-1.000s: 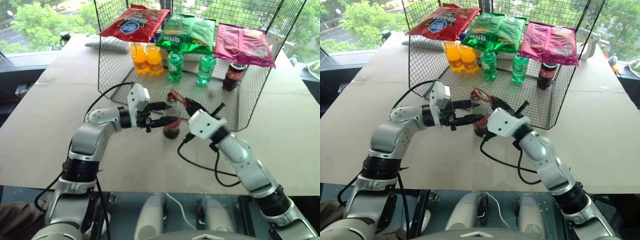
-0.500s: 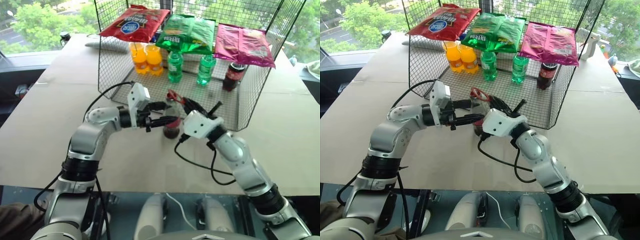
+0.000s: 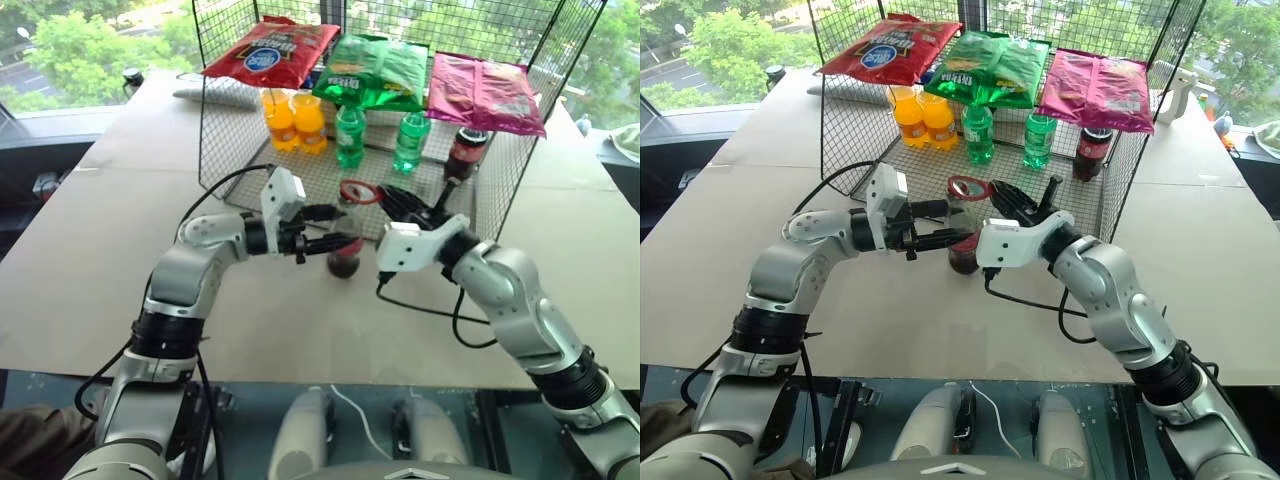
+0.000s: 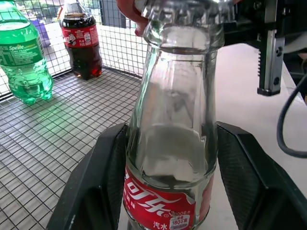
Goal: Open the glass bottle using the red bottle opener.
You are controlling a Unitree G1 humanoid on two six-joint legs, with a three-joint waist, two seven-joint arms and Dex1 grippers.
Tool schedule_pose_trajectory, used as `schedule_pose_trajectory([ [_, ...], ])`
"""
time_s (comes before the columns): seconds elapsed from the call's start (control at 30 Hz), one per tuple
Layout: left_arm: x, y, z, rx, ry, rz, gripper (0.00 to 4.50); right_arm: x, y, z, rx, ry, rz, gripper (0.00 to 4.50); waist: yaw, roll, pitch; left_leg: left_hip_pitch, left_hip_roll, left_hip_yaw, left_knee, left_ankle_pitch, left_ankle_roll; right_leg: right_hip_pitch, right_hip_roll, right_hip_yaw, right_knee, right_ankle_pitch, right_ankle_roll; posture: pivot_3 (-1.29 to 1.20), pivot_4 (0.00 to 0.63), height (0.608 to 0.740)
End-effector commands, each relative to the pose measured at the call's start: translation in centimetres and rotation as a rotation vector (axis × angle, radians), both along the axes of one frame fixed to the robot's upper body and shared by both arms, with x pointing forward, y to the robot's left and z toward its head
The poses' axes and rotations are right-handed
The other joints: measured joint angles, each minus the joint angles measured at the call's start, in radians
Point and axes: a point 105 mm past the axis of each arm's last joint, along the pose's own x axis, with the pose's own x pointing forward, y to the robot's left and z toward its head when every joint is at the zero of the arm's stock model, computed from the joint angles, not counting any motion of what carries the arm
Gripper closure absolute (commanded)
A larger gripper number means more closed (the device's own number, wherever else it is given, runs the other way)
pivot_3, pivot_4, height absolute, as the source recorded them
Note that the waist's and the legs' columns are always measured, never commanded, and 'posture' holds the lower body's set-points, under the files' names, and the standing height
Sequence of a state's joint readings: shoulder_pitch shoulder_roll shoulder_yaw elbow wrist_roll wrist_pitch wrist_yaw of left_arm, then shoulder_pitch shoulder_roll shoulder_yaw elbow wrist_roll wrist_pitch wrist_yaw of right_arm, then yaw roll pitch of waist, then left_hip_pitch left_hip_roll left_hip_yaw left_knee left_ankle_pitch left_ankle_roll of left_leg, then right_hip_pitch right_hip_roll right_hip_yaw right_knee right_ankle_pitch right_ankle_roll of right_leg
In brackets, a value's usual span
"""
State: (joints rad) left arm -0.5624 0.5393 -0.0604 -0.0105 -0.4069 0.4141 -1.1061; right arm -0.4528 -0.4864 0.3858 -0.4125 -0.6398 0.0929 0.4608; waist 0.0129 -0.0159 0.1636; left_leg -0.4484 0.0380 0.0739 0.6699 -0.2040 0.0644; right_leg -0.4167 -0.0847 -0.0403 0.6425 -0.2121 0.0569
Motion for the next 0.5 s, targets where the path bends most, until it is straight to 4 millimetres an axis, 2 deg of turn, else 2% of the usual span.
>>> schedule_pose_trajectory([
  [0.03, 0.3, -0.3, 1.2, -0.005, -0.061, -0.002, 2.33, -0.3, 0.2, -1.8, -0.104, 0.056, 0.029, 4.5, 0.0, 0.0, 0.0, 0.0, 0.0, 0.0, 0.0, 0.0, 0.0, 0.0, 0.0, 0.0, 0.0, 0.0, 0.0, 0.0, 0.15, 0.74],
  [0.2, 0.5, -0.5, 1.3, 0.001, -0.062, -0.005, 2.33, -0.2, -0.3, -1.5, -0.151, 0.05, 0.036, 4.5, 0.001, 0.0, 0.0, 0.0, 0.0, 0.0, 0.0, 0.0, 0.0, 0.0, -0.001, 0.0, 0.0, 0.0, 0.0, 0.0, 0.15, 0.74],
  [0.37, 0.6, -0.7, 1.5, -0.003, -0.065, -0.005, 2.33, -0.5, 0.0, -2.1, -0.098, 0.099, 0.058, 4.5, 0.001, 0.0, 0.0, 0.0, 0.0, 0.0, 0.0, 0.0, 0.0, 0.0, -0.001, -0.001, 0.0, 0.0, 0.0, 0.0, 0.15, 0.74],
  [0.5, 0.6, -0.9, 1.8, -0.009, -0.068, -0.003, 2.33, -1.1, 1.8, -2.5, 0.17, 0.251, 0.085, 4.5, 0.001, 0.001, -0.001, 0.0, 0.0, -0.001, 0.0, 0.0, 0.0, 0.001, -0.001, -0.001, 0.0, 0.0, 0.0, 0.0, 0.15, 0.74],
])
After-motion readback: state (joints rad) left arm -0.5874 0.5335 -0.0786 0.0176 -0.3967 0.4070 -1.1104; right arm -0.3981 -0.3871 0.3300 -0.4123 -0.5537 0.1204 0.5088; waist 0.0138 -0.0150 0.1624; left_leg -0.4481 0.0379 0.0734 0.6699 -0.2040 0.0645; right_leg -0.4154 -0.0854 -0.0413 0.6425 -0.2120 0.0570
